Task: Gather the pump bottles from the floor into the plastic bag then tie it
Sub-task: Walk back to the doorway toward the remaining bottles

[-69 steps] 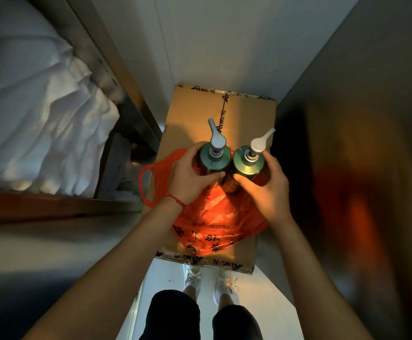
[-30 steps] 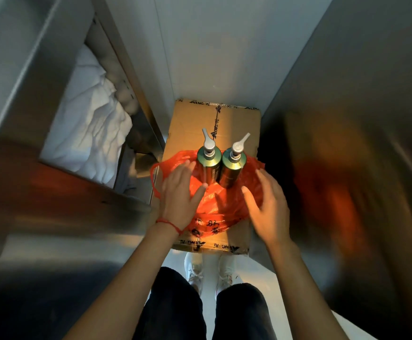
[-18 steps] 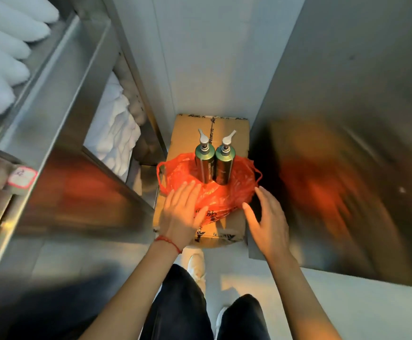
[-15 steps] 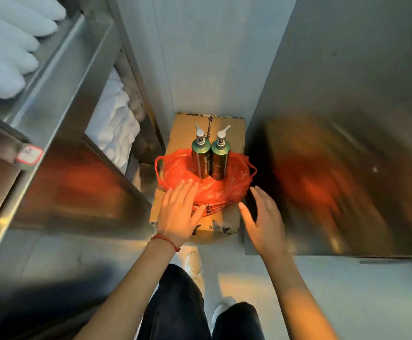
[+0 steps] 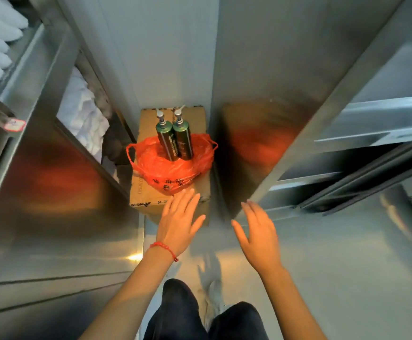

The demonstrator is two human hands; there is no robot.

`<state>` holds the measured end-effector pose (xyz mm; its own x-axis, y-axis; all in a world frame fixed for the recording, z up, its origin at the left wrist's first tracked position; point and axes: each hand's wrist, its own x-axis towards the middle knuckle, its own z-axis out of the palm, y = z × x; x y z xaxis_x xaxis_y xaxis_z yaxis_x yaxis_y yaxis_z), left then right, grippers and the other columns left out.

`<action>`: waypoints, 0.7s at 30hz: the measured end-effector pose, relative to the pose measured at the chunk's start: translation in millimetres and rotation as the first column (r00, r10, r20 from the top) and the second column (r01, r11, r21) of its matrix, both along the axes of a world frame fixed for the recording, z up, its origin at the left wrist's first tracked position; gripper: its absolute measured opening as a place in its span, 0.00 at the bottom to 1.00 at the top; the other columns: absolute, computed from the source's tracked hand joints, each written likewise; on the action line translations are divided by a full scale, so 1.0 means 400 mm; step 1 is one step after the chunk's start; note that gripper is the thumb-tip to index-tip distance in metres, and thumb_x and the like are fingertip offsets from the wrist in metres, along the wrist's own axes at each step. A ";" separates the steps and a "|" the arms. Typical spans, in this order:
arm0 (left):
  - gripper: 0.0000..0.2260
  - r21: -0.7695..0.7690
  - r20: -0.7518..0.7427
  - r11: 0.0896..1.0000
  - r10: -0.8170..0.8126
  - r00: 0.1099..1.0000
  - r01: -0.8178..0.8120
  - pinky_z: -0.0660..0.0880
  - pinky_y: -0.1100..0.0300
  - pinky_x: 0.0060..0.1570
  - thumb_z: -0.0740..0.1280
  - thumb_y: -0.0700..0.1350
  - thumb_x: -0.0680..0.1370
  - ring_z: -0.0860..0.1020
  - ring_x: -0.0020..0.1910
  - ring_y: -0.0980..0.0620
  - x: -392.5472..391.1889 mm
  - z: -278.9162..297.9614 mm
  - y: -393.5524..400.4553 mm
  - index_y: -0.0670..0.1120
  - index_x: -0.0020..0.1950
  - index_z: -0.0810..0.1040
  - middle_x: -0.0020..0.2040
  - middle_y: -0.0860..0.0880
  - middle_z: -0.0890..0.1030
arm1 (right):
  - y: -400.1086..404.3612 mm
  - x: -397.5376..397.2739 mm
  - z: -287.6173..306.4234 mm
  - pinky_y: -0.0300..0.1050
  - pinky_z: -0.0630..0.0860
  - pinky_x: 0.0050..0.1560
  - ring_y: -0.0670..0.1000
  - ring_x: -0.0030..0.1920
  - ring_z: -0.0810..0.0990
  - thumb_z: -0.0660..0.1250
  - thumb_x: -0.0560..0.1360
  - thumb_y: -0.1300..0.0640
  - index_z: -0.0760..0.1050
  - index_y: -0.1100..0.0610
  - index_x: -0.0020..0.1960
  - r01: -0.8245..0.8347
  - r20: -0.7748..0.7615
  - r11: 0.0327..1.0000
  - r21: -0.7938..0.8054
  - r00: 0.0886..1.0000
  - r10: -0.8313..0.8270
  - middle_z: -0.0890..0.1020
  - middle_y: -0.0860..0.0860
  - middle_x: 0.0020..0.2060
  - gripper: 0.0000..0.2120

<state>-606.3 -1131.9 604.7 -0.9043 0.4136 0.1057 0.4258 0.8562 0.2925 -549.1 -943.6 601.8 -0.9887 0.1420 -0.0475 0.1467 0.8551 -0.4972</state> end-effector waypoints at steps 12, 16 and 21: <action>0.24 -0.065 0.037 0.861 -0.502 0.864 0.504 0.74 0.38 0.52 0.76 0.46 0.66 0.78 0.57 0.38 0.158 0.047 0.252 0.39 0.58 0.77 0.58 0.39 0.80 | 0.166 0.422 0.027 0.51 0.63 0.67 0.56 0.69 0.67 0.63 0.75 0.50 0.66 0.58 0.68 0.574 0.011 0.819 0.007 0.819 -0.574 0.70 0.57 0.68 0.24; 0.23 -0.029 0.058 0.771 -0.634 0.771 0.636 0.72 0.37 0.54 0.75 0.45 0.67 0.76 0.59 0.37 0.258 0.063 0.404 0.39 0.60 0.76 0.60 0.39 0.78 | 0.241 0.589 0.037 0.50 0.64 0.67 0.56 0.68 0.68 0.62 0.76 0.50 0.67 0.58 0.68 0.711 -0.019 0.703 0.011 0.704 -0.710 0.70 0.56 0.68 0.23; 0.22 -0.010 0.089 0.631 -0.772 0.629 0.776 0.72 0.37 0.54 0.58 0.53 0.73 0.76 0.59 0.37 0.440 0.075 0.624 0.39 0.59 0.76 0.59 0.39 0.79 | 0.354 0.822 0.052 0.51 0.64 0.67 0.56 0.68 0.68 0.63 0.76 0.50 0.67 0.58 0.68 0.841 -0.053 0.541 0.013 0.541 -0.839 0.71 0.56 0.68 0.23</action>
<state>-430.1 -882.3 634.5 -0.2530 0.9673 0.0201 0.9180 0.2335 0.3204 -220.3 -802.0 622.7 -0.4164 0.9092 0.0071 0.7892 0.3653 -0.4936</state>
